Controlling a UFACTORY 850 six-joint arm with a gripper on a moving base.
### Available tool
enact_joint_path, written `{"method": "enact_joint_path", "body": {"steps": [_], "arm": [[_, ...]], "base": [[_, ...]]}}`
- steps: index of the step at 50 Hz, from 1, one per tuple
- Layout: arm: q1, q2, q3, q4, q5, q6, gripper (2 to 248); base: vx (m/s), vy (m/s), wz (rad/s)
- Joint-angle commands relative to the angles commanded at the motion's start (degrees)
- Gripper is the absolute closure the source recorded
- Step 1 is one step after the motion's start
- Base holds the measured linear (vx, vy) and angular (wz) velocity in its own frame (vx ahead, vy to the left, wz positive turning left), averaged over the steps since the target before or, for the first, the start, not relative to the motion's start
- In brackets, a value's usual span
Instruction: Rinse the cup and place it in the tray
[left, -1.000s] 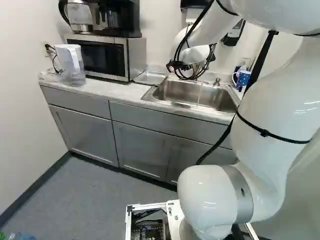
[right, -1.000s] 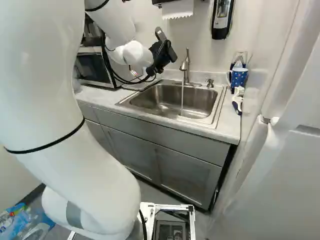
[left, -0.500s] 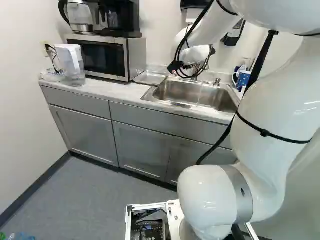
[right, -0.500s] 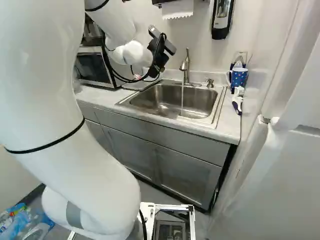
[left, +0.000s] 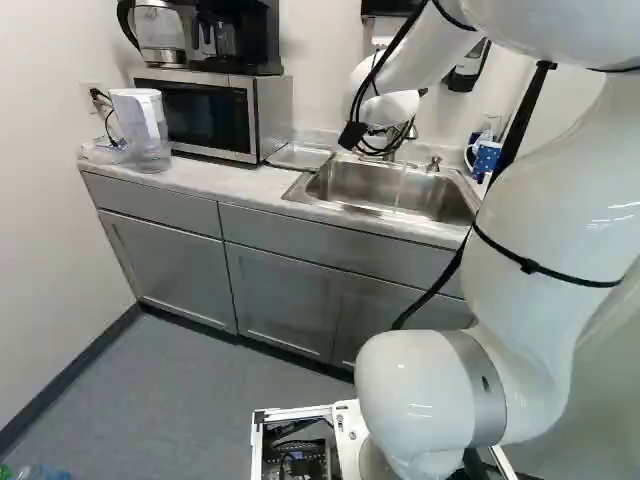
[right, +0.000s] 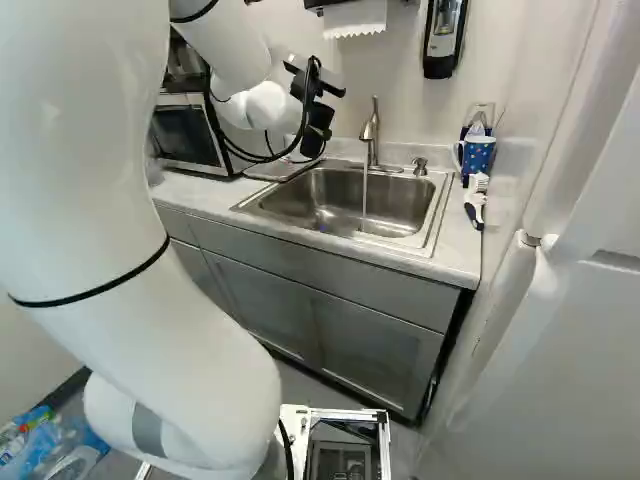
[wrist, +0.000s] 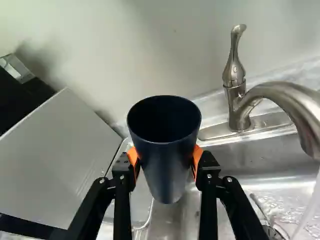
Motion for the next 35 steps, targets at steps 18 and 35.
{"method": "enact_joint_path", "body": {"steps": [18, 35], "arm": [[0.00, 0.00, 0.00, 0.00, 0.00, -10.84, 128], [0.00, 0.00, 0.00, 0.00, 0.00, -21.07, 128]], "base": [[0.000, 0.000, 0.000], [0.000, 0.000, 0.000]]}}
